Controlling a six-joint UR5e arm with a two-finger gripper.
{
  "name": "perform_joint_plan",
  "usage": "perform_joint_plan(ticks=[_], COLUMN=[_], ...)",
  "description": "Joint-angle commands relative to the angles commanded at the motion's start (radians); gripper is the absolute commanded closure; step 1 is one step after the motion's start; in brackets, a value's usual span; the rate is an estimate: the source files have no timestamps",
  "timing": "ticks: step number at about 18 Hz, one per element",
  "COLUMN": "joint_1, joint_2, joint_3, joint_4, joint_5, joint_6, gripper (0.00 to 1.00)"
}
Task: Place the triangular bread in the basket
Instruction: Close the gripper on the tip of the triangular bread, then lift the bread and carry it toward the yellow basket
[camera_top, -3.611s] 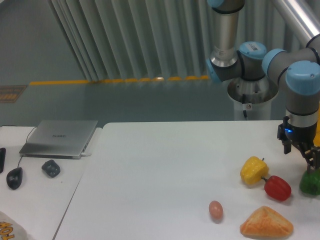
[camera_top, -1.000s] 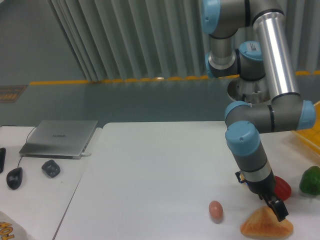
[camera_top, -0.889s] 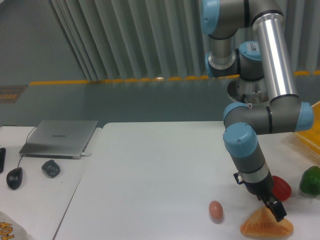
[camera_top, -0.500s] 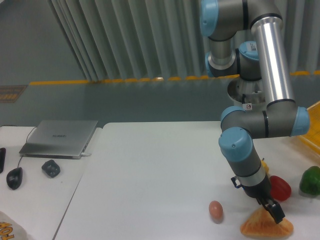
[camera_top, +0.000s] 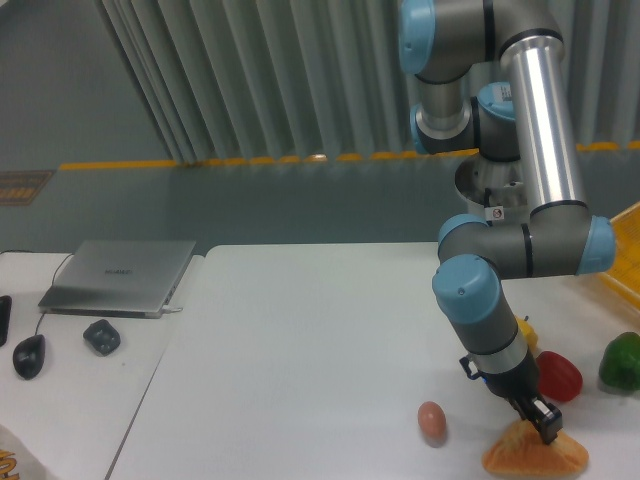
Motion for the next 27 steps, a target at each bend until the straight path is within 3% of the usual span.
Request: perform_joint_plan(ticks=[8, 13, 16, 20, 24, 27], joint_1=[0.008, 0.035, 0.089, 0.167, 0.270, 0.345], joint_2=[0.057, 0.176, 0.245, 0.314, 0.363, 0.368], joint_3=[-0.006, -0.028, -0.072, -0.129, -0.138, -0.138], joint_4=[-0.002, -0.008, -0.012, -0.032, -0.100, -0.117], joint_5=[-0.014, -0.081, -0.103, -0.109, -0.121, -0.144], joint_6=[0.003, 0.009, 0.024, 0.165, 0.305, 0.354], gripper=[1.00, 1.00, 1.00, 1.00, 1.00, 1.00])
